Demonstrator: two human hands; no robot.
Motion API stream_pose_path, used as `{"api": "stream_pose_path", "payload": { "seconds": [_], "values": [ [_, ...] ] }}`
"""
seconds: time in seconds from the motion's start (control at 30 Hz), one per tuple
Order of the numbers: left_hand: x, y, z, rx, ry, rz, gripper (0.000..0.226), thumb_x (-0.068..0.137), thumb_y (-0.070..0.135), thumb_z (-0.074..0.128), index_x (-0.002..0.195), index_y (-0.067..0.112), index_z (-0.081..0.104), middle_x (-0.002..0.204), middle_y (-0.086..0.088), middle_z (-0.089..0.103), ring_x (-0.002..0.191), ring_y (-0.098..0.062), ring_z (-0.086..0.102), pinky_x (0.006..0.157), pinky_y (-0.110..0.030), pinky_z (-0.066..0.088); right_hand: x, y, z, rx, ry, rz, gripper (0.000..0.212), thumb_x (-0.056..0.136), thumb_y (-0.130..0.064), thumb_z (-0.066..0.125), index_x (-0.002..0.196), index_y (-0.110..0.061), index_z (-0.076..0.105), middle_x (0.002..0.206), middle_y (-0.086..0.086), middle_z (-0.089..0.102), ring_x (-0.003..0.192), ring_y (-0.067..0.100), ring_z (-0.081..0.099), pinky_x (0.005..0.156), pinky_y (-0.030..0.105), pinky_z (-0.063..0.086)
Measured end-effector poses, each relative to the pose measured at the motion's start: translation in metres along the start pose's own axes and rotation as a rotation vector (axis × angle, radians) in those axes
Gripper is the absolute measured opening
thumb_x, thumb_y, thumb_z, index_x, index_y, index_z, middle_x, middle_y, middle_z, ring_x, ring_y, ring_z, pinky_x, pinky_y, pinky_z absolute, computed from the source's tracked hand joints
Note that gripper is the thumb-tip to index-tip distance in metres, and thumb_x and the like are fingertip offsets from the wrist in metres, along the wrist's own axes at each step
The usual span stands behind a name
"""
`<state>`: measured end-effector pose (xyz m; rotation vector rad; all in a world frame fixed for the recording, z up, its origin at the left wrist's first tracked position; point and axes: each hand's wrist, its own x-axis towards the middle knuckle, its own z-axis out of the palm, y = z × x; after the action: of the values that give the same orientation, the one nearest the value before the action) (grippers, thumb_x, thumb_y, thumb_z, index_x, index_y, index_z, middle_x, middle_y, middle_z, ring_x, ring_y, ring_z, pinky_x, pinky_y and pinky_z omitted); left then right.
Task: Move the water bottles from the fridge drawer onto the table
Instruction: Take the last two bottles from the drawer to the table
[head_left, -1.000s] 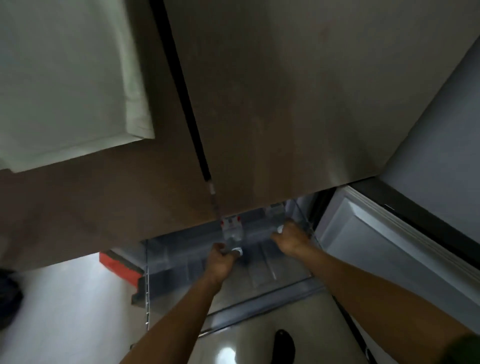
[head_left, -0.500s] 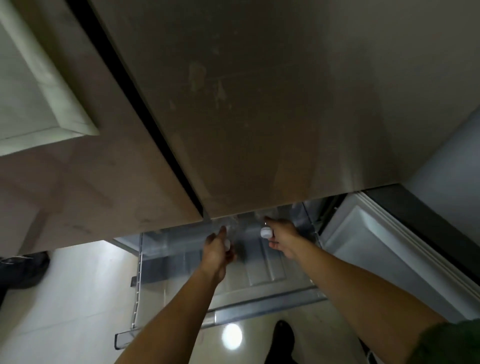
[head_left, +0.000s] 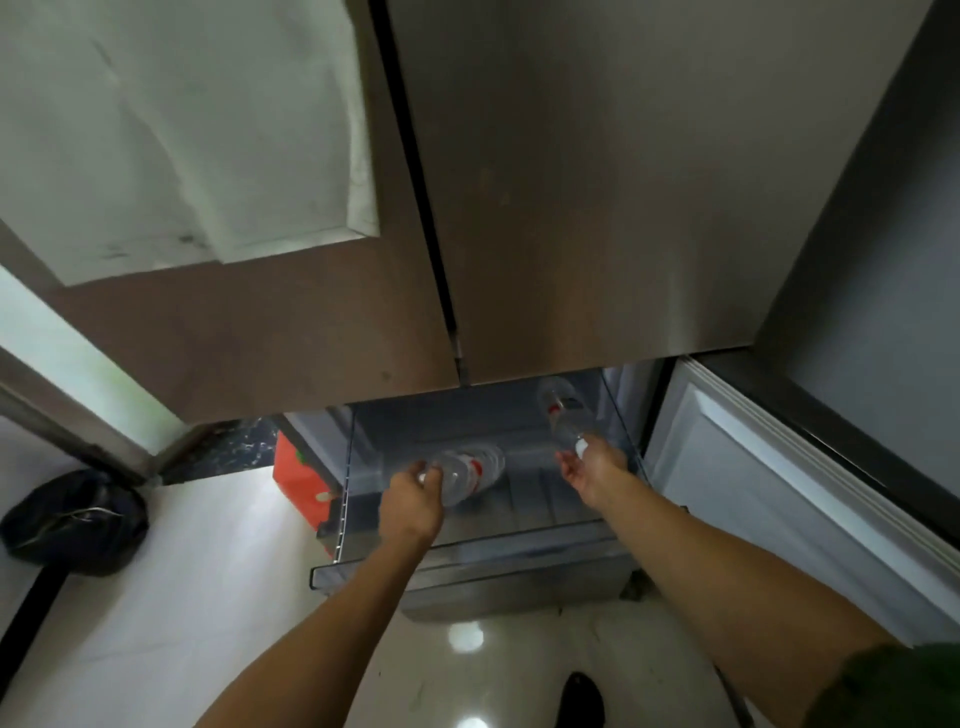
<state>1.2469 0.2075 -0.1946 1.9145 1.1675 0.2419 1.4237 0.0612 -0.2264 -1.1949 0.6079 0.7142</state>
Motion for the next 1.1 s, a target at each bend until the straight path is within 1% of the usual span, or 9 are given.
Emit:
{"api": "stream_pose_path", "payload": {
  "seconds": [0.1,0.2,0.27,0.37,0.5,0.77,0.9,1.0,1.1],
  "values": [
    [-0.012,-0.004,-0.02,0.132,0.043,0.101,0.055,0.081,0.058,0.036,0.112,0.023,0.065,0.101,-0.015,0.07,0.089,-0.034,0.066,0.08,-0.047,0.056,-0.019,-0.007,-0.011,-0.376,0.152,-0.22,0.039,0.099,-0.027,0.047,0.118,0.005,0.056,0.074,0.017,0.062,0.054,0.023,0.054,0.039,0.023,0.044],
    [-0.03,-0.005,-0.036,0.204,0.064,0.196,0.05,0.077,0.053,0.032,0.089,0.018,0.066,0.085,-0.013,0.069,0.075,-0.032,0.067,0.069,-0.045,0.059,-0.045,-0.018,-0.029,-0.753,0.262,-0.431,0.047,0.097,-0.033,0.049,0.124,0.005,0.055,0.117,0.024,0.063,0.1,0.039,0.062,0.078,0.034,0.047],
    [-0.046,0.001,-0.046,0.224,0.083,0.259,0.041,0.082,0.046,0.035,0.084,0.016,0.063,0.082,-0.012,0.068,0.071,-0.029,0.066,0.065,-0.044,0.059,-0.068,-0.028,-0.038,-0.911,0.276,-0.54,0.046,0.097,-0.034,0.05,0.123,0.004,0.057,0.124,0.023,0.06,0.11,0.039,0.058,0.085,0.036,0.044],
    [-0.063,0.009,-0.063,0.258,0.091,0.325,0.032,0.091,0.043,0.038,0.085,0.022,0.062,0.083,-0.006,0.068,0.072,-0.024,0.066,0.065,-0.042,0.059,-0.105,-0.041,-0.042,-1.081,0.231,-0.687,0.039,0.096,-0.034,0.052,0.115,-0.001,0.062,0.115,0.02,0.064,0.1,0.034,0.06,0.075,0.029,0.04],
    [-0.08,0.021,-0.092,0.28,0.157,0.399,0.046,0.083,0.058,0.029,0.091,0.026,0.061,0.085,-0.005,0.068,0.075,-0.025,0.067,0.067,-0.039,0.058,-0.162,-0.053,-0.04,-1.226,0.176,-0.915,0.029,0.09,-0.036,0.055,0.1,-0.011,0.065,0.096,0.014,0.064,0.077,0.026,0.05,0.067,0.028,0.036],
    [-0.139,0.042,-0.149,0.408,0.417,0.464,0.035,0.095,0.047,0.036,0.091,0.021,0.058,0.086,-0.003,0.066,0.068,-0.018,0.06,0.056,-0.034,0.056,-0.262,-0.061,-0.011,-1.521,0.111,-1.476,0.032,0.091,-0.047,0.047,0.101,-0.018,0.053,0.081,0.004,0.056,0.073,0.026,0.049,0.065,0.032,0.033],
    [-0.186,0.029,-0.174,0.497,0.554,0.408,0.03,0.096,0.042,0.041,0.096,0.016,0.057,0.087,-0.008,0.066,0.069,-0.022,0.053,0.054,-0.027,0.035,-0.291,-0.044,-0.005,-1.557,-0.079,-1.652,0.031,0.09,-0.047,0.05,0.096,-0.017,0.056,0.078,0.003,0.061,0.067,0.023,0.05,0.062,0.03,0.032],
    [-0.225,0.001,-0.187,0.533,0.597,0.32,0.031,0.095,0.043,0.041,0.099,0.016,0.055,0.09,-0.014,0.069,0.079,-0.035,0.061,0.062,-0.035,0.039,-0.307,-0.013,-0.007,-1.561,-0.268,-1.693,0.031,0.089,-0.047,0.051,0.091,-0.017,0.057,0.077,0.004,0.064,0.066,0.023,0.054,0.061,0.029,0.037],
    [-0.264,-0.044,-0.194,0.565,0.598,0.206,0.032,0.094,0.048,0.039,0.098,0.019,0.052,0.086,-0.011,0.069,0.077,-0.033,0.062,0.064,-0.037,0.048,-0.318,0.034,-0.01,-1.598,-0.448,-1.685,0.03,0.089,-0.047,0.05,0.089,-0.018,0.054,0.074,0.002,0.06,0.067,0.023,0.057,0.059,0.028,0.037]
  ]
}}
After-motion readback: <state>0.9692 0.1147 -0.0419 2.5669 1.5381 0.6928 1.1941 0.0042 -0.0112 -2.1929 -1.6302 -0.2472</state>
